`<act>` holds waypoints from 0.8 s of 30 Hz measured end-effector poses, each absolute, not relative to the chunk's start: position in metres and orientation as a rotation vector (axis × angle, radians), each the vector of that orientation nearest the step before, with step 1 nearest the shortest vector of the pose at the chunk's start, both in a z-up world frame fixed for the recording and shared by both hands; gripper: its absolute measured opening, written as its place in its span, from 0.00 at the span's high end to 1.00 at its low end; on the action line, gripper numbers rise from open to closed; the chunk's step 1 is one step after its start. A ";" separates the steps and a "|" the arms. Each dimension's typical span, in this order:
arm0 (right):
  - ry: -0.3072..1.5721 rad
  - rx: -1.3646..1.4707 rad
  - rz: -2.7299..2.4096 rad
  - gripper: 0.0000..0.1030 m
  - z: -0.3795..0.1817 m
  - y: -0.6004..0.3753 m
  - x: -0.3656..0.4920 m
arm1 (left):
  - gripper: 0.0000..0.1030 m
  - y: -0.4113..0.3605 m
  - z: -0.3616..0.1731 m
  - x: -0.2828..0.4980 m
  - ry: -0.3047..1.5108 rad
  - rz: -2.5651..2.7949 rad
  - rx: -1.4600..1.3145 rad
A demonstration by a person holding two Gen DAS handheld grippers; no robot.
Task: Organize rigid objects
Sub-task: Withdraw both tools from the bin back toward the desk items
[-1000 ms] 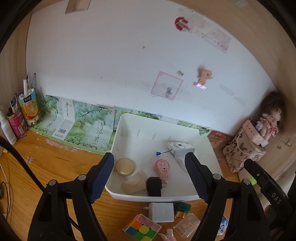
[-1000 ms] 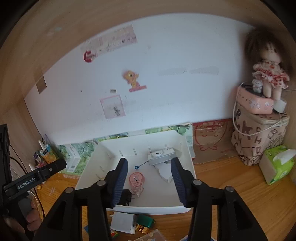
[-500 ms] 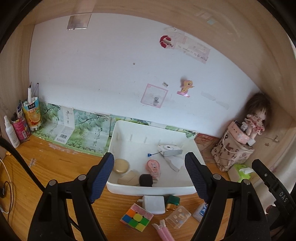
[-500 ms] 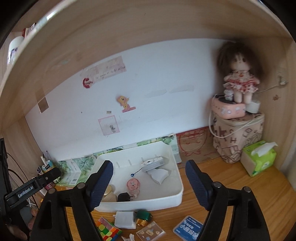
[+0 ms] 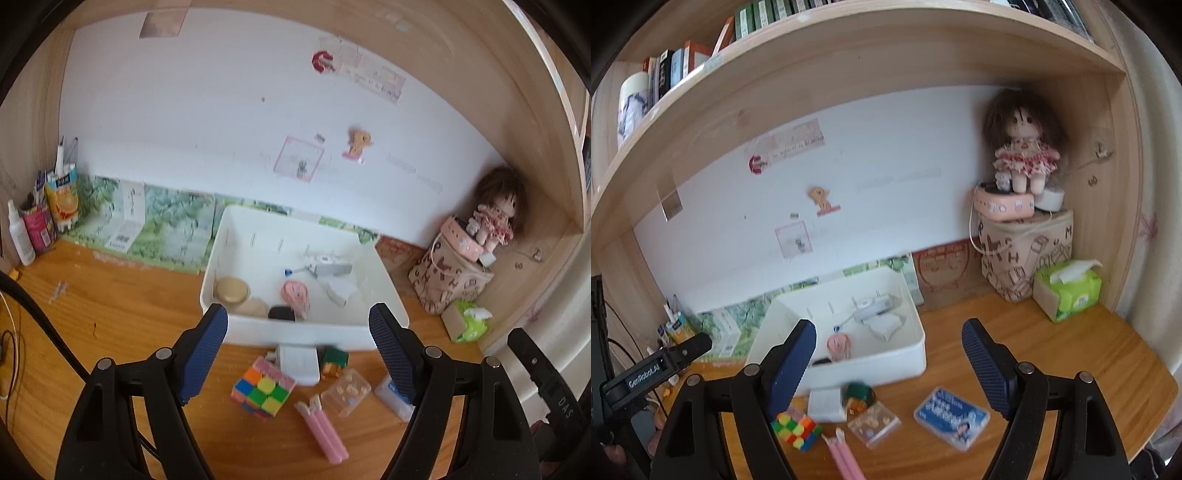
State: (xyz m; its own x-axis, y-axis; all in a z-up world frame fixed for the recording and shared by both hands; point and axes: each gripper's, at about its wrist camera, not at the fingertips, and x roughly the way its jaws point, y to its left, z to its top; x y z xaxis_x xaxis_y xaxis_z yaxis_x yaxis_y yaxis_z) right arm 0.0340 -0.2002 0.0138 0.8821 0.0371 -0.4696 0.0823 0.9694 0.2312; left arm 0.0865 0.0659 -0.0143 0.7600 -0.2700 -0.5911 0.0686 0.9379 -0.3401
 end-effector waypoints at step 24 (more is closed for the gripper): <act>0.743 0.206 -0.012 0.20 -0.063 -0.199 0.007 | 0.21 0.027 -0.083 0.102 1.066 -0.143 -0.230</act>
State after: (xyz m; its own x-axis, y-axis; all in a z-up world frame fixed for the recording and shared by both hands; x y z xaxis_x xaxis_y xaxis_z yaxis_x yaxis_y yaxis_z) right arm 0.0068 -0.1986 -0.0630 0.7373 0.0618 -0.6727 0.0836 0.9798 0.1816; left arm 0.1020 0.0270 -0.0832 0.4777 -0.2265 -0.8488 0.0051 0.9669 -0.2551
